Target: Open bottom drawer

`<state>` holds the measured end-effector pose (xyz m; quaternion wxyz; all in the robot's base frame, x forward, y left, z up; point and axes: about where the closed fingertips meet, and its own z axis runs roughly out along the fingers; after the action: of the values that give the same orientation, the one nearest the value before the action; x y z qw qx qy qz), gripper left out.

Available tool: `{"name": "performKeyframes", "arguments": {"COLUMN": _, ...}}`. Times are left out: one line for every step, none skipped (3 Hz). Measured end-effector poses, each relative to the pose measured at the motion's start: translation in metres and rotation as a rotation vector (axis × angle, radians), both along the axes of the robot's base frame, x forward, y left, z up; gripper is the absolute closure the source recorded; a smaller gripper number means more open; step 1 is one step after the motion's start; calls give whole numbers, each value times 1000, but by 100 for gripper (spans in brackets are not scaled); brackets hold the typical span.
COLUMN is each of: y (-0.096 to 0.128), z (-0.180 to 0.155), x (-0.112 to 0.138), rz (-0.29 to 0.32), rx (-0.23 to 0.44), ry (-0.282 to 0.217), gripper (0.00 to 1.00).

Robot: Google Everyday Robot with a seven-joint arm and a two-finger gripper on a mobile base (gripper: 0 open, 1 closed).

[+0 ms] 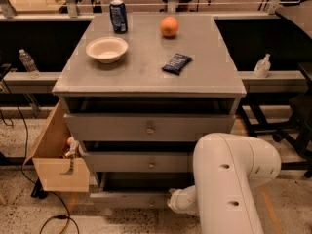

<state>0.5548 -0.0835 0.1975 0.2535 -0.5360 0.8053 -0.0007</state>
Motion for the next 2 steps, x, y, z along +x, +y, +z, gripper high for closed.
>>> {"name": "performKeyframes", "arguments": {"y": 0, "z": 0, "x": 0, "rz": 0, "rx": 0, "ry": 0, "gripper": 7}}
{"name": "performKeyframes", "arguments": {"y": 1, "z": -1, "x": 0, "rz": 1, "rx": 0, "ry": 1, "gripper": 0}}
